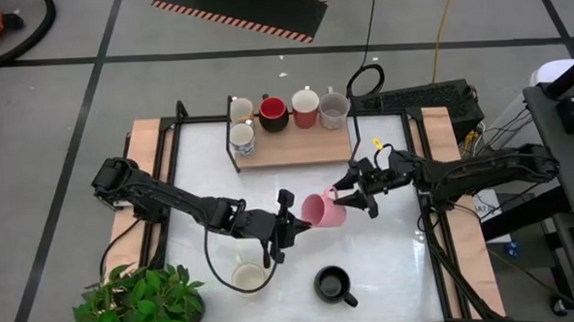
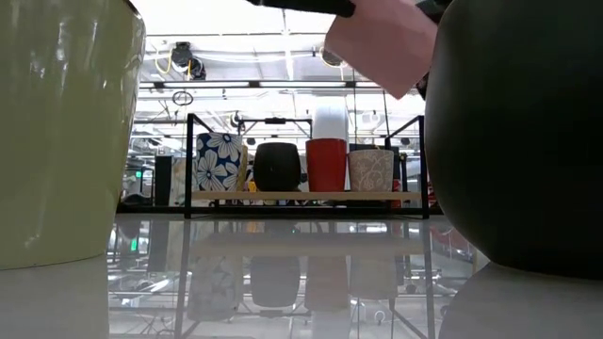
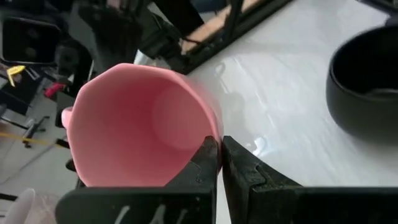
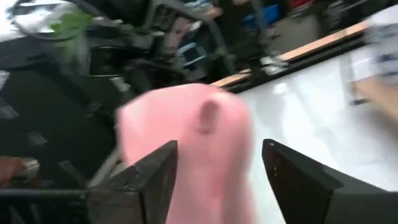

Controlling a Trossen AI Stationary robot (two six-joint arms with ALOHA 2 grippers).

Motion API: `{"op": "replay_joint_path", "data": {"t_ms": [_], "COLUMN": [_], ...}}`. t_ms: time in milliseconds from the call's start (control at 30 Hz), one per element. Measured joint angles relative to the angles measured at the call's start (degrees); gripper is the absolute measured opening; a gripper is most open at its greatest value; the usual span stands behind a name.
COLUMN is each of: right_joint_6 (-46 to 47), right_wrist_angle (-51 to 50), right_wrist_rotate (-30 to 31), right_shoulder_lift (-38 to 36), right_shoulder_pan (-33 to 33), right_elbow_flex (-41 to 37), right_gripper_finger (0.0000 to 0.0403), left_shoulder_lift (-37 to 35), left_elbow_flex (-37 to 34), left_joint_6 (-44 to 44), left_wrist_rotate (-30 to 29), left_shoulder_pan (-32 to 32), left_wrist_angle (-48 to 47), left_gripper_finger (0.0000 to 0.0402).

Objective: Place coffee mugs
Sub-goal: Put the pink mug on the shelf

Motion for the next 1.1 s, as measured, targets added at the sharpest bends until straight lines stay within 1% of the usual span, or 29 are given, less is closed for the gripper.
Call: {"op": "replay_joint_path", "data": {"t_ms": [100, 200, 333, 567, 700, 833, 933, 1033, 1100], "right_joint_6": [-1.68, -3.02, -4.13, -5.27, -5.91, -7.13, -8.58, -10.21, -10.94], "right_wrist_angle": [-7.07, -14.13, -20.61, -26.82, -27.82, -27.93, -27.97, -28.10, -28.10], "right_wrist_rotate": [5.50, 9.46, 12.83, 14.69, 14.75, 14.92, 17.09, 19.78, 21.06], "right_shoulder_lift": [-4.58, -9.78, -15.99, -23.78, -25.50, -25.60, -25.60, -25.60, -25.56], "right_shoulder_pan": [-0.52, -1.46, -1.97, -1.88, -1.88, -1.90, -1.90, -1.90, -1.90], "right_elbow_flex": [0.03, 0.07, 0.07, 0.04, 0.04, 0.04, 0.04, 0.04, 0.04], "right_gripper_finger": [0.0239, 0.0244, 0.0244, 0.0244, 0.0245, 0.0245, 0.0244, 0.0243, 0.0240], "left_shoulder_lift": [-0.42, -0.50, -0.76, -0.83, -0.92, -0.83, -0.90, -0.32, 0.55], "left_elbow_flex": [0.11, 2.78, 8.69, 18.59, 23.16, 27.42, 31.51, 35.33, 36.50], "left_joint_6": [1.38, 1.12, 1.09, 0.86, -0.70, -3.53, -6.01, -7.72, -7.89], "left_wrist_rotate": [-0.15, -0.17, 0.27, 0.11, 2.16, 3.02, 3.51, 4.89, 4.87], "left_shoulder_pan": [0.58, 2.43, 5.75, 12.26, 15.57, 18.43, 19.83, 21.35, 22.49], "left_wrist_angle": [2.69, 1.69, -5.65, -20.75, -27.07, -32.02, -36.07, -42.76, -46.31], "left_gripper_finger": [0.0008, 0.0008, 0.0008, 0.0007, 0.0007, 0.0007, 0.0007, 0.0006, 0.0006]}}
